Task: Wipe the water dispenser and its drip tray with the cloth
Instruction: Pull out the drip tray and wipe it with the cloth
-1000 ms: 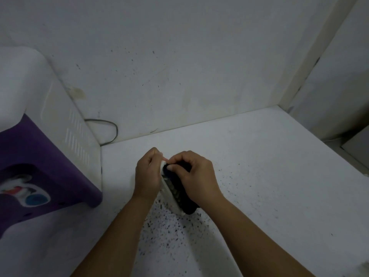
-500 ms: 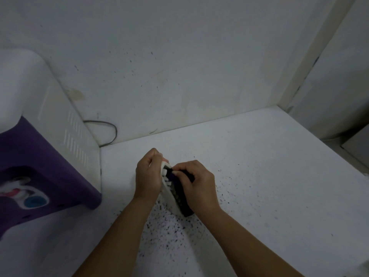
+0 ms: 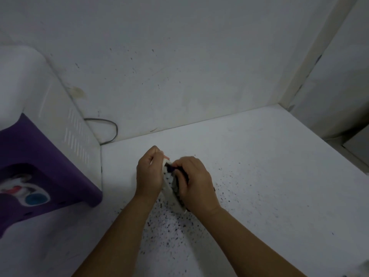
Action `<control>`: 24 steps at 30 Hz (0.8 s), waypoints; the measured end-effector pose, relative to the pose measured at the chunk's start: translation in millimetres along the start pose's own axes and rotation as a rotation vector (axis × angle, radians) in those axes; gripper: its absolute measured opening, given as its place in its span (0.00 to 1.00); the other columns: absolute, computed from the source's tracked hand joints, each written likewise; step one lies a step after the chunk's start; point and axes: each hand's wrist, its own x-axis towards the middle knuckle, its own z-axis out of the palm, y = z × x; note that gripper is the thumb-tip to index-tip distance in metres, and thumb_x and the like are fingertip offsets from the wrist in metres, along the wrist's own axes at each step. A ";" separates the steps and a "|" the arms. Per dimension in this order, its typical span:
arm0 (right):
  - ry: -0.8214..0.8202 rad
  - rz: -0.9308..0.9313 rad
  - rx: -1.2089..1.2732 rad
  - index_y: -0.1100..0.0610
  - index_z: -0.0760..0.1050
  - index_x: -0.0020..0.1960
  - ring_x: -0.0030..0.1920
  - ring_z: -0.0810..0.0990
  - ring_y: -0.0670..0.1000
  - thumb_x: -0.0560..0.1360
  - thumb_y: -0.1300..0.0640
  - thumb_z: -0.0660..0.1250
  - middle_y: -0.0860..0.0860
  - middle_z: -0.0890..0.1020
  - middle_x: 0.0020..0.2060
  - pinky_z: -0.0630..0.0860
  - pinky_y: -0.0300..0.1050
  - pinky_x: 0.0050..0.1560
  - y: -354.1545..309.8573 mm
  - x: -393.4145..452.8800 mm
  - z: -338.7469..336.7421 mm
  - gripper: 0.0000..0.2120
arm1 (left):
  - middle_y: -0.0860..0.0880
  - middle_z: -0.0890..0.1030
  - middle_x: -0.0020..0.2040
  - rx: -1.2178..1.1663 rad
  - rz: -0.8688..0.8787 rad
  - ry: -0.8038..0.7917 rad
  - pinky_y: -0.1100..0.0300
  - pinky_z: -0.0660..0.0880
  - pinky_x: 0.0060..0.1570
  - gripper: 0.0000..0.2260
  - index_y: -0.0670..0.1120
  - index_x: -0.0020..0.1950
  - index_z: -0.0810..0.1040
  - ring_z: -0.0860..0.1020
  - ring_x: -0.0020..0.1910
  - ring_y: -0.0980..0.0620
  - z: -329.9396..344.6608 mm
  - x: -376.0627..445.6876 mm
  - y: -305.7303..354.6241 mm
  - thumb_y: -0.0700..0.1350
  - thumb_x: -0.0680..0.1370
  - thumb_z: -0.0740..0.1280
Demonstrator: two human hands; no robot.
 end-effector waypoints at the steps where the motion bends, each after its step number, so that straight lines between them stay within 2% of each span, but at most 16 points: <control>1: -0.025 0.055 -0.002 0.64 0.79 0.48 0.46 0.77 0.55 0.74 0.70 0.64 0.57 0.80 0.44 0.73 0.43 0.48 6.2 -6.6 -0.6 0.07 | 0.40 0.68 0.31 0.000 0.010 -0.006 0.56 0.65 0.36 0.13 0.40 0.32 0.60 0.67 0.33 0.50 1.4 -0.1 0.7 0.41 0.76 0.58; 4: -0.067 0.150 0.001 0.63 0.80 0.48 0.46 0.77 0.55 0.75 0.69 0.64 0.56 0.81 0.44 0.74 0.46 0.49 14.6 -13.6 -3.2 0.07 | 0.31 0.69 0.34 0.003 0.027 -0.013 0.55 0.66 0.37 0.14 0.36 0.33 0.60 0.69 0.34 0.48 4.3 -1.1 2.2 0.45 0.74 0.58; 9: 0.093 0.088 0.070 0.60 0.78 0.47 0.43 0.78 0.51 0.75 0.65 0.65 0.53 0.80 0.41 0.75 0.40 0.44 2.0 -4.2 0.3 0.04 | 0.40 0.67 0.31 -0.013 0.004 -0.033 0.54 0.65 0.35 0.13 0.38 0.33 0.60 0.66 0.32 0.49 8.7 0.9 1.3 0.42 0.73 0.58; 13: -0.042 0.220 0.037 0.64 0.79 0.46 0.43 0.77 0.54 0.75 0.67 0.64 0.57 0.80 0.41 0.75 0.50 0.45 15.5 -19.2 0.8 0.05 | 0.31 0.67 0.33 -0.003 0.028 -0.015 0.56 0.65 0.36 0.15 0.36 0.33 0.60 0.67 0.33 0.48 7.6 0.3 2.7 0.45 0.73 0.58; 15: -0.047 0.223 0.031 0.63 0.79 0.45 0.43 0.77 0.53 0.75 0.66 0.65 0.56 0.80 0.41 0.75 0.51 0.46 14.5 -14.3 -0.8 0.04 | 0.29 0.68 0.35 -0.002 0.018 -0.007 0.56 0.66 0.36 0.14 0.36 0.33 0.60 0.68 0.33 0.47 6.2 0.3 2.3 0.45 0.72 0.58; 18: 0.072 0.145 0.094 0.60 0.79 0.44 0.41 0.78 0.50 0.74 0.64 0.66 0.52 0.81 0.40 0.77 0.44 0.43 0.4 -1.7 -0.8 0.03 | 0.37 0.67 0.31 -0.011 -0.014 -0.015 0.54 0.65 0.34 0.12 0.38 0.33 0.61 0.67 0.31 0.49 5.8 0.1 1.7 0.43 0.72 0.58; 20: 0.091 0.111 0.104 0.60 0.79 0.45 0.42 0.79 0.50 0.74 0.64 0.66 0.52 0.81 0.40 0.76 0.41 0.43 -0.6 -4.1 2.6 0.04 | 0.42 0.67 0.30 -0.021 -0.014 -0.018 0.55 0.65 0.34 0.12 0.38 0.32 0.61 0.66 0.31 0.50 5.8 -0.2 1.0 0.42 0.72 0.59; 24: -0.054 0.181 0.013 0.65 0.80 0.43 0.42 0.77 0.55 0.74 0.69 0.65 0.57 0.80 0.40 0.75 0.50 0.44 21.3 -25.8 3.5 0.05 | 0.30 0.69 0.35 -0.002 0.007 0.017 0.55 0.66 0.38 0.15 0.34 0.34 0.61 0.69 0.34 0.47 3.0 -1.6 1.6 0.45 0.72 0.58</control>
